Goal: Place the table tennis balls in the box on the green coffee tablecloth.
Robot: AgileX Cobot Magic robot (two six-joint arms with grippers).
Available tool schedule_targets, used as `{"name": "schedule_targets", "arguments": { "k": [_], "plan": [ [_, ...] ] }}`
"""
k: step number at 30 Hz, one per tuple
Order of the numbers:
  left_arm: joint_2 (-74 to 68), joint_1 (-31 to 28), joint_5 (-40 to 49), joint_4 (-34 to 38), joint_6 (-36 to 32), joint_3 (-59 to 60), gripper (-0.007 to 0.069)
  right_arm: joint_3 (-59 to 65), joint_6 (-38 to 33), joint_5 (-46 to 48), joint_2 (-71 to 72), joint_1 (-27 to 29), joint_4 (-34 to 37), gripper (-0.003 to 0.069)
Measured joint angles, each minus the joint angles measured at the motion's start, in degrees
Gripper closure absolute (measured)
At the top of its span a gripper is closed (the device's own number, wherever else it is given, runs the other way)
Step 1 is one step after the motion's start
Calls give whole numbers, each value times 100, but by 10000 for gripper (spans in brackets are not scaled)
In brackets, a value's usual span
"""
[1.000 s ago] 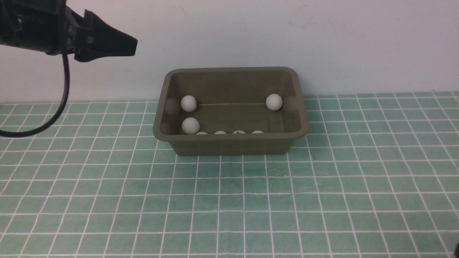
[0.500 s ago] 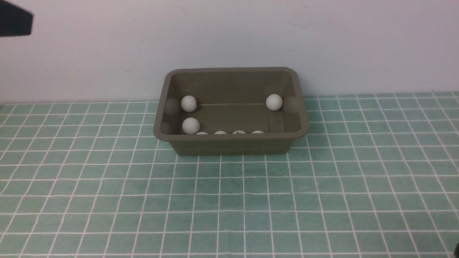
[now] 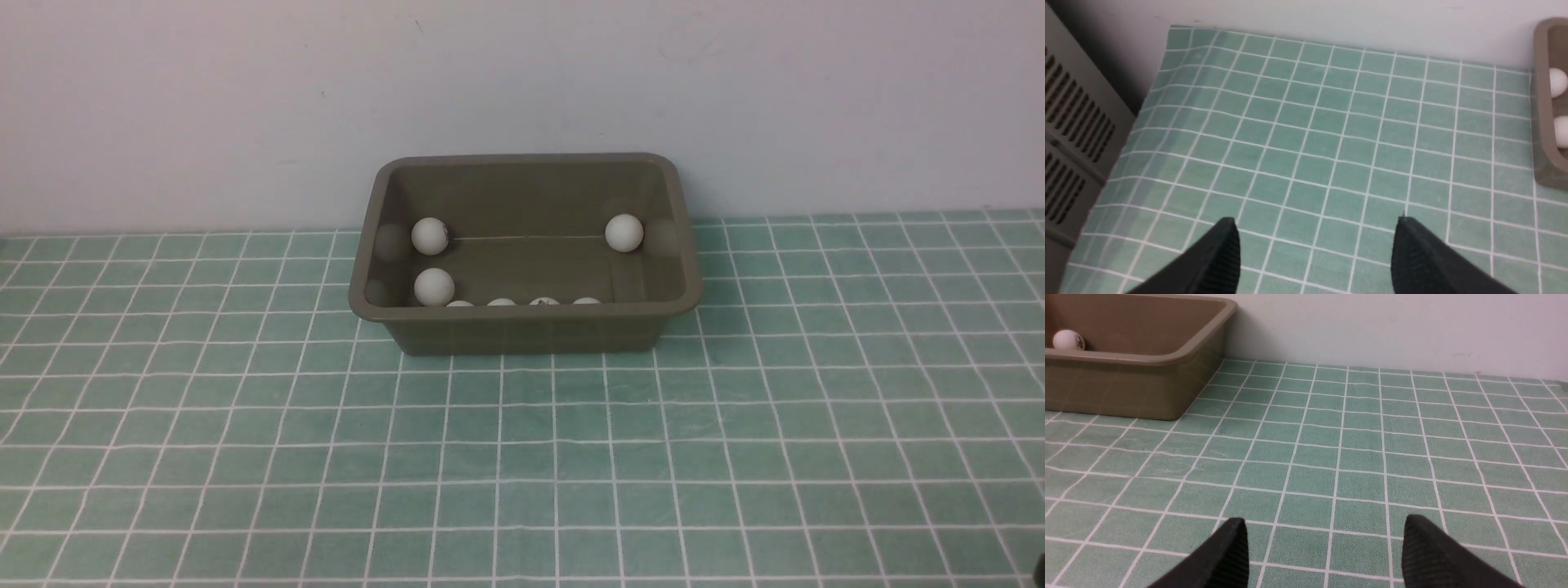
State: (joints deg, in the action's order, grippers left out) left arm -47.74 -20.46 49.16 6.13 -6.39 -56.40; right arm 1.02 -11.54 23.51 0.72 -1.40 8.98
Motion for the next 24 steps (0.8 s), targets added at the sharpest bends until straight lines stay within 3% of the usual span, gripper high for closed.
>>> {"name": "schedule_targets", "arguments": {
  "k": [6,14,24],
  "plan": [
    [1157,0,-764,357,-293,1874,178,0,0,0,0,0,0,198],
    [2018,0,-948,292,-293,2800,178,0,0,-1,0,0,0,198],
    [3180,0,-2401,-15,-298,4533,178,0,0,-1,0,0,0,198]
  ]
}}
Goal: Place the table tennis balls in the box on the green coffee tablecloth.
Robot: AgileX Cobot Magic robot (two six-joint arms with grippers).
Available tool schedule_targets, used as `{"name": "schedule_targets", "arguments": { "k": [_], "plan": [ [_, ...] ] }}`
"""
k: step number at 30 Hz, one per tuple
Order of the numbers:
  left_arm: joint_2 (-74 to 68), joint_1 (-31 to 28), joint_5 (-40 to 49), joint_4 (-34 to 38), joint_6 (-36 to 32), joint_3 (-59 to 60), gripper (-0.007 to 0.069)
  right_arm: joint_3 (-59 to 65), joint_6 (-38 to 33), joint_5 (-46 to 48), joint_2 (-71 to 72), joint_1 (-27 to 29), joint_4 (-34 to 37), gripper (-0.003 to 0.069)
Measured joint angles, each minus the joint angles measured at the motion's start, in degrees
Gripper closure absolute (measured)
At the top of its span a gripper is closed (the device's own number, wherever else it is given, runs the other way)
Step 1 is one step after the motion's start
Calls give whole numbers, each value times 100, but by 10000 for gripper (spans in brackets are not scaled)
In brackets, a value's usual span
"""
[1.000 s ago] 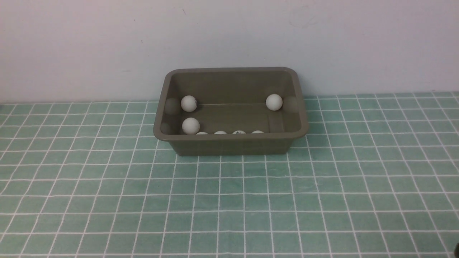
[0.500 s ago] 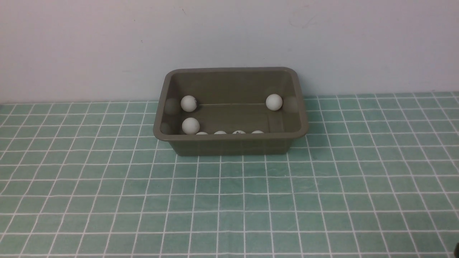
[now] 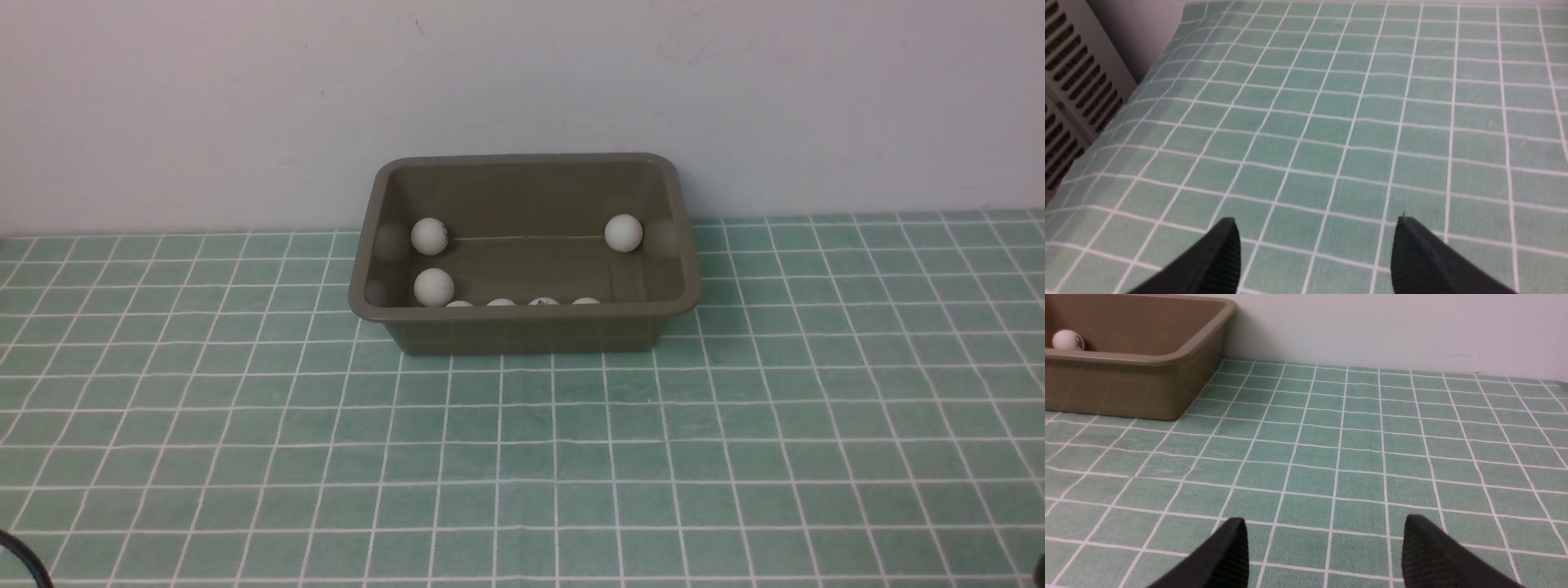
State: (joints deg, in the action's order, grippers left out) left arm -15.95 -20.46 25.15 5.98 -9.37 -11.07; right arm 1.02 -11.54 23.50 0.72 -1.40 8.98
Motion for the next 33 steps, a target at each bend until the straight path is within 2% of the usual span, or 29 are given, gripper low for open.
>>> {"name": "schedule_targets", "arguments": {
  "k": [7,11,16,20,33],
  "plan": [
    [846,203,-33,104,5,543,178,0,0,-5,0,0,0,198],
    [957,630,-43,222,5,543,178,0,0,-5,0,0,0,198],
    [975,1514,69,273,5,543,178,0,0,-5,0,0,0,198],
    [1030,1896,143,278,10,543,178,0,0,-5,0,0,0,198],
    [1630,1990,43,331,28,1135,178,0,-32,-11,0,0,0,198]
  ]
}}
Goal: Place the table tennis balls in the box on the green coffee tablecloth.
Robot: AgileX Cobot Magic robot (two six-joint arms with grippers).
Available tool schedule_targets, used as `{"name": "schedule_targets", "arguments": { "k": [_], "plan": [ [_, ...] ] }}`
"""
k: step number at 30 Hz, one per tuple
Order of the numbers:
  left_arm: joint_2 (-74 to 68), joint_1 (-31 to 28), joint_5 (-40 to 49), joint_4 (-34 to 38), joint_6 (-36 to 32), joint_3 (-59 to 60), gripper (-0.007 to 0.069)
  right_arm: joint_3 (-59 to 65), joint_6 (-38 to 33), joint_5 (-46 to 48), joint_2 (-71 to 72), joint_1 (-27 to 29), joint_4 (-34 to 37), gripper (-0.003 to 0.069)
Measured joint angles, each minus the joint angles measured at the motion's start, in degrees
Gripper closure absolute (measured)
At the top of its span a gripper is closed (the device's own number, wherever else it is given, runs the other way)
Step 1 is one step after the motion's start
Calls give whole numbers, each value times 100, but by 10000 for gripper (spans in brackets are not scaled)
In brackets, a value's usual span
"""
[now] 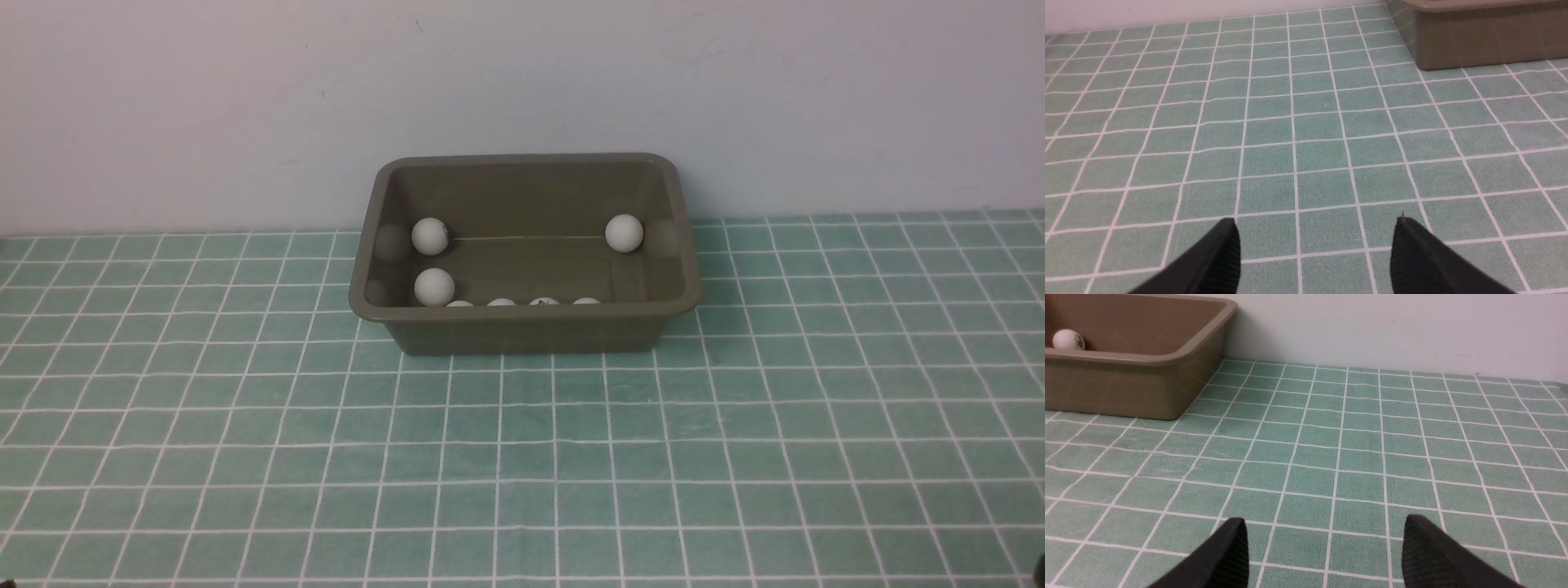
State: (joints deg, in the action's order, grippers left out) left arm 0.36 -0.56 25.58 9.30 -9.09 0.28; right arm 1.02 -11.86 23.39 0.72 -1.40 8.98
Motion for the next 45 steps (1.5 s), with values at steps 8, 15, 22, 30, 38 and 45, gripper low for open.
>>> {"name": "schedule_targets", "arguments": {
  "k": [8,15,22,30,38,45],
  "plan": [
    [25,0,-192,209,-31,86,178,0,20,-5,0,0,0,198],
    [25,0,-199,226,-49,86,178,0,13,-5,0,0,0,198],
    [25,0,-199,227,-49,86,178,1,13,-5,0,0,0,198],
    [25,-272,-208,233,-49,93,178,1,13,-5,0,0,0,198],
    [25,-398,-212,233,-49,93,178,1,13,-5,0,0,0,198],
    [25,-398,-212,233,-49,93,178,1,13,-5,0,0,0,198]
  ]
}}
